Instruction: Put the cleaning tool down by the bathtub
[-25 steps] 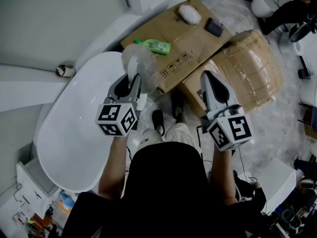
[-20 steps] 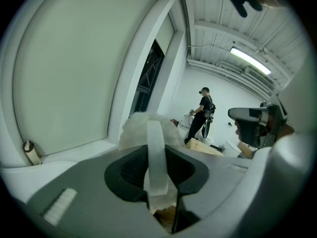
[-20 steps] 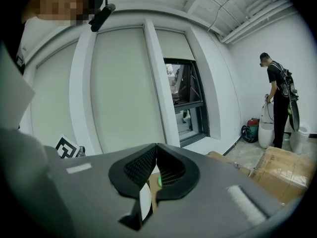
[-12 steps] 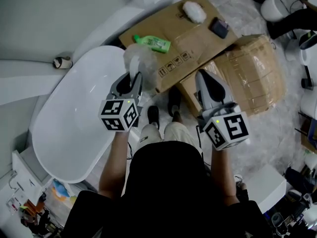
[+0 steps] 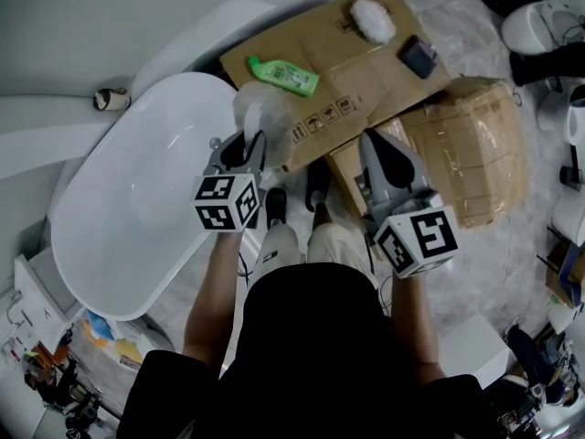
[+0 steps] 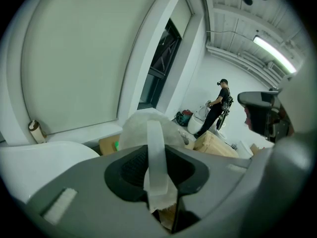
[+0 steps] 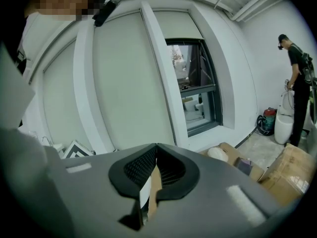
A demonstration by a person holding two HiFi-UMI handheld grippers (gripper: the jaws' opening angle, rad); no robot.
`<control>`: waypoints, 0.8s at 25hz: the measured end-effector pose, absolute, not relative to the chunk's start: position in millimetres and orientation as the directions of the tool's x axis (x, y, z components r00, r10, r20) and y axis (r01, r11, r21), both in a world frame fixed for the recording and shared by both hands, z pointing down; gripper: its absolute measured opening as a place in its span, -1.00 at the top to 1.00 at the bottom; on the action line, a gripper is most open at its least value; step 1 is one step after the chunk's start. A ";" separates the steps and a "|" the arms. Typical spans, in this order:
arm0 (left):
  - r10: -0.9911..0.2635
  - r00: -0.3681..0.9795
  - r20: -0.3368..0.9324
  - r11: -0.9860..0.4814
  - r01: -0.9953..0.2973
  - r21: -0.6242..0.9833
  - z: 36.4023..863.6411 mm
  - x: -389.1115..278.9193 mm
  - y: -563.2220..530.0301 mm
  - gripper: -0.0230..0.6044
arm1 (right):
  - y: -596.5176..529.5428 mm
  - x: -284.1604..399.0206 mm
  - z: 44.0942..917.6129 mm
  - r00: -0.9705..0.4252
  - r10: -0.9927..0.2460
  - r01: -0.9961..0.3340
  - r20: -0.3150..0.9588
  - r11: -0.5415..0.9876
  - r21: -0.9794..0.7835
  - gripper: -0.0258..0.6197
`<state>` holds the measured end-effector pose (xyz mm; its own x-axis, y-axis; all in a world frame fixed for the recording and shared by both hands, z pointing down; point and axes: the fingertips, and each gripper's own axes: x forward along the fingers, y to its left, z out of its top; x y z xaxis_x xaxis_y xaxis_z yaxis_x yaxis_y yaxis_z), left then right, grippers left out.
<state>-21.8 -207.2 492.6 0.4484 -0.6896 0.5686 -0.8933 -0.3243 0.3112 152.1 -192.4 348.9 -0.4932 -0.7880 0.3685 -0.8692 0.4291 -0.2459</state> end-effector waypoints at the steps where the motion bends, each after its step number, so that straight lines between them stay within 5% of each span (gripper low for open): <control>1: -0.686 0.444 0.576 -0.317 -0.895 0.312 498.5 -19.8 -208.8 0.65 | -195.5 153.7 353.4 -0.498 -0.782 -0.867 0.375 0.432 -0.249 0.90; 20: -0.632 0.399 0.664 -0.254 -0.917 0.308 588.0 6.3 -225.0 0.64 | -229.4 147.5 426.7 -0.588 -0.664 -0.808 0.462 0.513 -0.290 0.90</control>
